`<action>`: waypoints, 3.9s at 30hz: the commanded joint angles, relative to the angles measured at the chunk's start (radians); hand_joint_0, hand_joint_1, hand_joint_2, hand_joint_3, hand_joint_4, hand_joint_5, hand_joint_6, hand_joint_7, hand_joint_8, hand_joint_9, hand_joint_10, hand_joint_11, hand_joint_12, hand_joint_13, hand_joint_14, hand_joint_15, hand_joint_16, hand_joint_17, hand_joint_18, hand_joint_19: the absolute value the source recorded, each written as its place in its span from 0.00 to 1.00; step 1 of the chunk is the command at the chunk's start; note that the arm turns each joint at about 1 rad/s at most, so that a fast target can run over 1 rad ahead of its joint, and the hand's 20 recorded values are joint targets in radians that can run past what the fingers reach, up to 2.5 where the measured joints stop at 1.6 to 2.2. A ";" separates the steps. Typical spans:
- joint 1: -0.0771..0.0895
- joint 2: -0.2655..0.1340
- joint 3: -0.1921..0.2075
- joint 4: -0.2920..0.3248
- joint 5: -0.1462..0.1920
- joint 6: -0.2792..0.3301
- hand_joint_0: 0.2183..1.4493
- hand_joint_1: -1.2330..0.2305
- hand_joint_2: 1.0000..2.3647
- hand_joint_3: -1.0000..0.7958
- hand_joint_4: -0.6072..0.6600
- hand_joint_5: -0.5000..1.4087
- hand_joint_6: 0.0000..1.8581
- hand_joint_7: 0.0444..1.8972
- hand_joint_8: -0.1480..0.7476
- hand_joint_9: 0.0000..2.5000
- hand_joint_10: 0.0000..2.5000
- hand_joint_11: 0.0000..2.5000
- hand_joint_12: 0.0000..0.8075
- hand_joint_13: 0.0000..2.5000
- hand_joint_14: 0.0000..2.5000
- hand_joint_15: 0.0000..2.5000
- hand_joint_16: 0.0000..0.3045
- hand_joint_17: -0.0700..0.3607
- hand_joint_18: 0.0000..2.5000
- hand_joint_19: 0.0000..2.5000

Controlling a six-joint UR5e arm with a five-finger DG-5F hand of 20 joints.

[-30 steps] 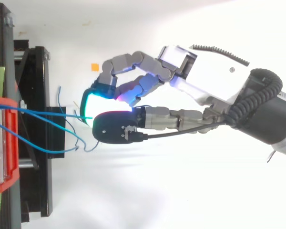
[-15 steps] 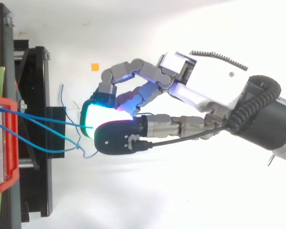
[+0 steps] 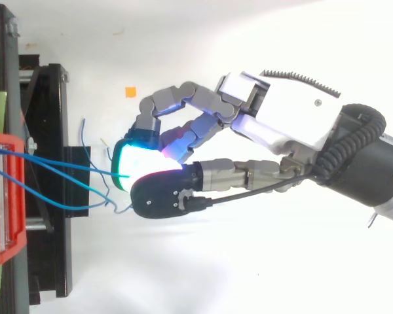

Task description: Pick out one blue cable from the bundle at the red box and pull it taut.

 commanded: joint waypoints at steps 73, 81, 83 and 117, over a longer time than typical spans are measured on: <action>-0.003 0.051 -0.001 -0.295 -0.175 0.146 0.39 0.32 0.02 0.50 0.43 0.18 0.50 0.63 0.45 0.57 0.00 0.65 0.34 0.52 0.21 0.62 0.14 0.39 0.43 0.42; -0.008 0.060 -0.001 -0.310 -0.180 0.147 0.39 0.32 0.02 0.51 0.43 0.18 0.50 0.63 0.45 0.58 0.00 0.66 0.35 0.52 0.22 0.62 0.14 0.39 0.43 0.41; -0.008 0.064 0.000 -0.318 -0.180 0.147 0.39 0.32 0.02 0.51 0.43 0.18 0.50 0.63 0.44 0.58 0.00 0.66 0.35 0.52 0.22 0.61 0.14 0.39 0.43 0.41; -0.005 0.063 -0.001 -0.276 -0.174 0.113 0.38 0.32 0.02 0.51 0.43 0.18 0.50 0.64 0.44 0.58 0.00 0.65 0.35 0.52 0.14 0.63 0.14 0.38 0.41 0.40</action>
